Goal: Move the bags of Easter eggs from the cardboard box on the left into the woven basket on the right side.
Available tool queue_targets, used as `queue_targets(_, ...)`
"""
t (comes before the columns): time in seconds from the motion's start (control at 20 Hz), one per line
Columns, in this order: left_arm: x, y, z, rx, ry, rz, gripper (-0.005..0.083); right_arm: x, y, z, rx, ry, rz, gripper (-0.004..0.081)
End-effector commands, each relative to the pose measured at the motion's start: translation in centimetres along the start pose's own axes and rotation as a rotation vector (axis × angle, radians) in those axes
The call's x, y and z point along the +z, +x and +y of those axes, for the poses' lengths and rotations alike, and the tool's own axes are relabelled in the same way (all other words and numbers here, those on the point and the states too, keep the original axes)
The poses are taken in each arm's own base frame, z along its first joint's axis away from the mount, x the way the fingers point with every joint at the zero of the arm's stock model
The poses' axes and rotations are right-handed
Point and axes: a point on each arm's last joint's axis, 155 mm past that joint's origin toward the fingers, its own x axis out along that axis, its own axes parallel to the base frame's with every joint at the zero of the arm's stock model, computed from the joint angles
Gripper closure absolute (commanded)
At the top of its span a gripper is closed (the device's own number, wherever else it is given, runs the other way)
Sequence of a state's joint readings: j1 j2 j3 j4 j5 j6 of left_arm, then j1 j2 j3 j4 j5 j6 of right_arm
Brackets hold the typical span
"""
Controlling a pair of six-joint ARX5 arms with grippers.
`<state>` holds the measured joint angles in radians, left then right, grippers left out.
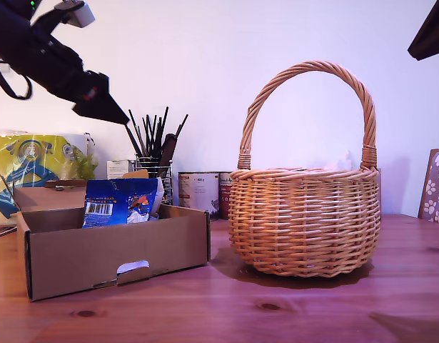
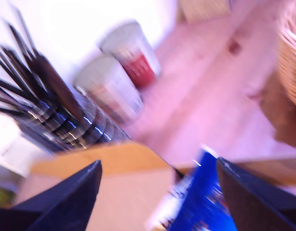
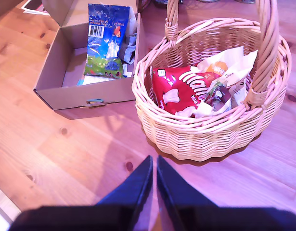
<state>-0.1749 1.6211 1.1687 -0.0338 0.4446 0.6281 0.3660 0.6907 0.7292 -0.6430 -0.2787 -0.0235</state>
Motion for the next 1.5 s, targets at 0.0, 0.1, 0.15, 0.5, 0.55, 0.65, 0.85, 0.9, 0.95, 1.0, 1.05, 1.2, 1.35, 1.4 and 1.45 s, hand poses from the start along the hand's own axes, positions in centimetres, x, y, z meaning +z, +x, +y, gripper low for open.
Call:
queue_targets(0.0, -2.0, 1.9, -0.9, -0.050, -0.033, 0.030, 0.0080, -0.6, 0.5, -0.2, -0.003, 0.007, 0.014, 0.0775)
queue_targets(0.1, -2.7, 3.1, -1.0, -0.074, -0.048, 0.041, 0.0080, -0.6, 0.5, -0.2, -0.003, 0.008, 0.017, 0.0775)
queue_targets(0.15, -3.1, 3.8, -1.1, -0.098, -0.061, 0.051, 0.0080, -0.7, 0.6, -0.3, -0.003, 0.009, 0.019, 0.0775)
queue_targets(0.5, -7.4, 6.7, -1.9, -0.242, -0.172, 0.239, 0.0082, -0.8, 0.7, -0.3, -0.002, 0.012, 0.029, 0.0775)
queue_targets(0.55, -7.8, 6.6, -2.4, -0.262, -0.187, 0.259, 0.0082, -0.9, 0.7, -0.3, -0.002, 0.012, 0.030, 0.0775)
queue_targets(0.65, -8.7, 6.2, -3.5, -0.302, -0.218, 0.295, 0.0082, -0.9, 0.7, -0.3, -0.002, 0.012, 0.029, 0.0775)
queue_targets(0.85, -10.0, 5.6, -4.9, -0.353, -0.271, 0.348, 0.0082, -0.9, 0.7, -0.3, -0.002, 0.012, 0.030, 0.0775)
queue_targets(0.9, -10.3, 5.3, -5.4, -0.370, -0.291, 0.367, 0.0082, -0.9, 0.7, -0.3, -0.002, 0.012, 0.031, 0.0775)
queue_targets(0.95, -10.6, 5.0, -6.0, -0.389, -0.305, 0.389, 0.0082, -1.0, 0.7, -0.3, -0.002, 0.013, 0.034, 0.0775)
queue_targets(1.0, -10.8, 4.8, -6.4, -0.401, -0.313, 0.403, 0.0082, -1.0, 0.7, -0.3, -0.002, 0.013, 0.034, 0.0775)
queue_targets(1.05, -11.0, 4.6, -6.7, -0.409, -0.321, 0.415, 0.0082, -1.0, 0.7, -0.3, -0.002, 0.013, 0.033, 0.0775)
queue_targets(1.2, -11.7, 4.5, -7.3, -0.426, -0.338, 0.443, 0.0082, -1.0, 0.7, -0.3, -0.002, 0.013, 0.034, 0.0775)
queue_targets(1.35, -13.1, 5.3, -7.7, -0.425, -0.333, 0.472, 0.0084, -0.9, 0.7, -0.3, -0.002, 0.013, 0.033, 0.0775)
queue_targets(1.4, -13.8, 5.8, -7.7, -0.417, -0.326, 0.482, 0.0090, -0.9, 0.7, -0.3, -0.002, 0.013, 0.033, 0.0775)
queue_targets(1.45, -14.3, 6.2, -7.8, -0.413, -0.322, 0.492, 0.0114, -1.0, 0.7, -0.3, -0.002, 0.013, 0.033, 0.0775)
